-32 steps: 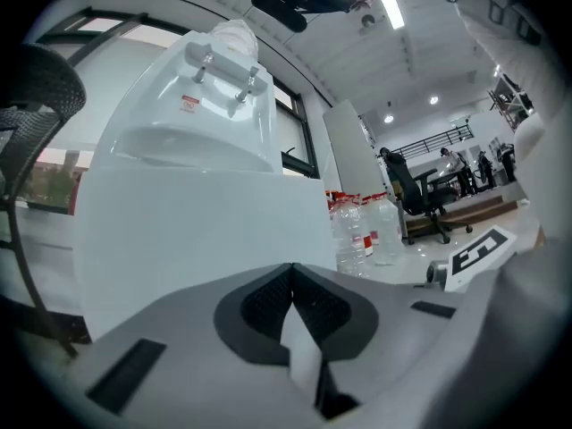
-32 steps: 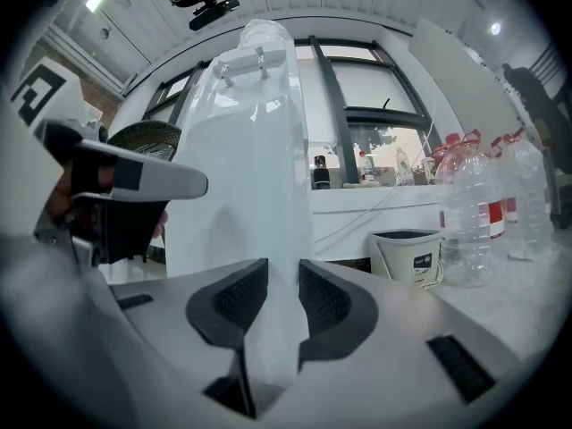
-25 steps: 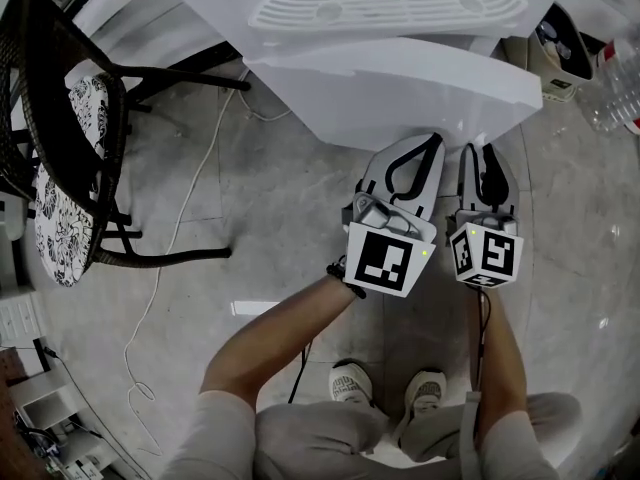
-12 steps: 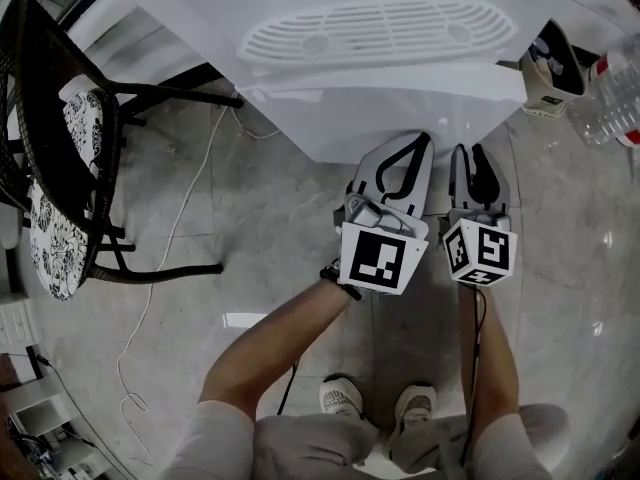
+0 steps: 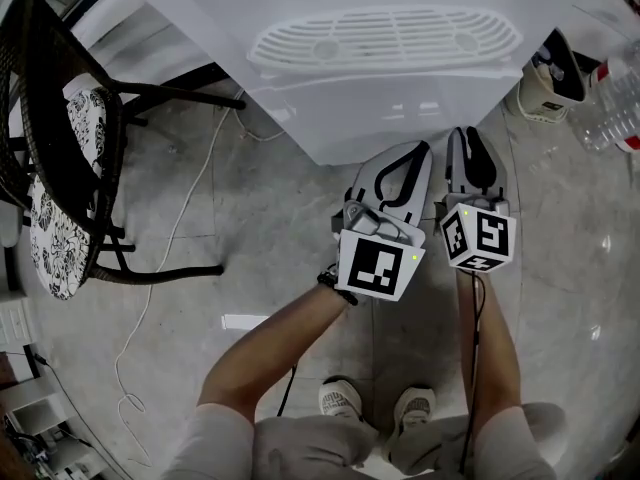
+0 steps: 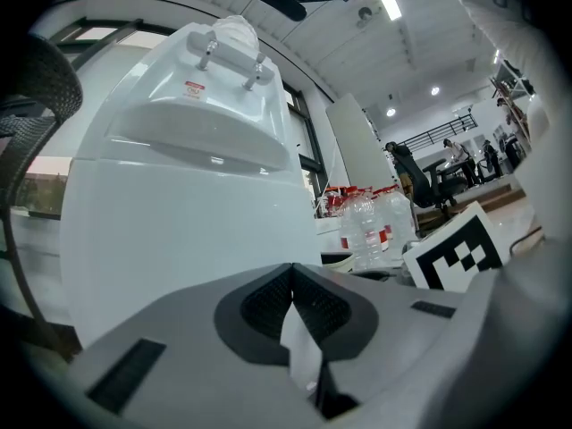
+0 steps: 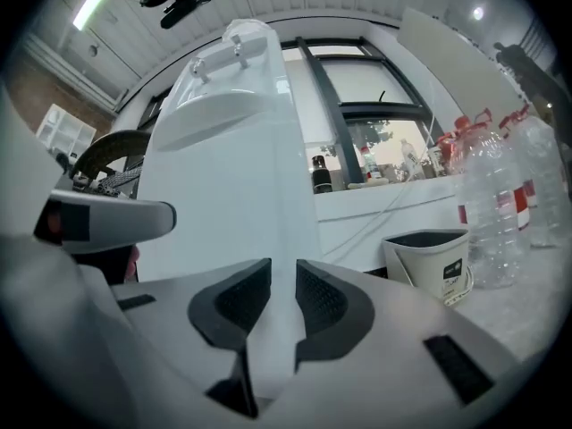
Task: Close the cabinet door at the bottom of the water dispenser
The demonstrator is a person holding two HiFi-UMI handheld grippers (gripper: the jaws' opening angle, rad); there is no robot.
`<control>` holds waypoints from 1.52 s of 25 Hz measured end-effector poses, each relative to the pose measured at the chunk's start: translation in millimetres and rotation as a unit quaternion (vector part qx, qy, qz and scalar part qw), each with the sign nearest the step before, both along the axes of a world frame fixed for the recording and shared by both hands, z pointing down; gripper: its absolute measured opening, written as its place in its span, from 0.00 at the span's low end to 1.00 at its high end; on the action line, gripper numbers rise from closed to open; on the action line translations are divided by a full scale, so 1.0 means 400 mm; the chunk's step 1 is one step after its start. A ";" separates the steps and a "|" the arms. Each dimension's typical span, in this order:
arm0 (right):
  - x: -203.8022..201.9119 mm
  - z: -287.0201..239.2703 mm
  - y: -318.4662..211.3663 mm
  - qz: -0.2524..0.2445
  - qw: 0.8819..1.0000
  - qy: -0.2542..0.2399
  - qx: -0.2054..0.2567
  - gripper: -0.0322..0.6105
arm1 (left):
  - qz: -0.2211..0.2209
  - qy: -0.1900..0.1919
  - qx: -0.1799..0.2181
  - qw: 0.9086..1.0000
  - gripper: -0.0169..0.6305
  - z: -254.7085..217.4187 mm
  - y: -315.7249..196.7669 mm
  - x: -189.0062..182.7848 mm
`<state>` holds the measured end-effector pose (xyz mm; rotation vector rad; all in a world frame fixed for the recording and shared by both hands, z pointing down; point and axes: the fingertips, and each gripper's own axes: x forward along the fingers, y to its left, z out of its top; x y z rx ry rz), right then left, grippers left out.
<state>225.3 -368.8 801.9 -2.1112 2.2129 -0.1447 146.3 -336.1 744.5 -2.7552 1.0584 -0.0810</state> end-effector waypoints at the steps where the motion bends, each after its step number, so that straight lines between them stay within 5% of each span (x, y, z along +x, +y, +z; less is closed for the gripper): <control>1: -0.013 -0.006 -0.004 -0.006 1.000 0.007 0.001 0.20 | -0.001 0.000 -0.002 1.000 0.04 0.002 0.001 -0.002; 22: -0.053 -0.094 0.084 -0.004 0.999 -0.022 0.025 0.07 | -0.056 0.032 -0.022 0.998 0.04 -0.035 0.008 -0.139; 31: -0.007 -0.273 0.187 0.020 0.999 -0.026 0.026 0.07 | -0.086 0.037 -0.012 0.996 0.04 -0.193 0.069 -0.253; 38: -0.004 -0.533 0.273 0.012 0.999 -0.030 -0.002 0.07 | -0.122 0.060 -0.050 0.990 0.04 -0.466 0.128 -0.326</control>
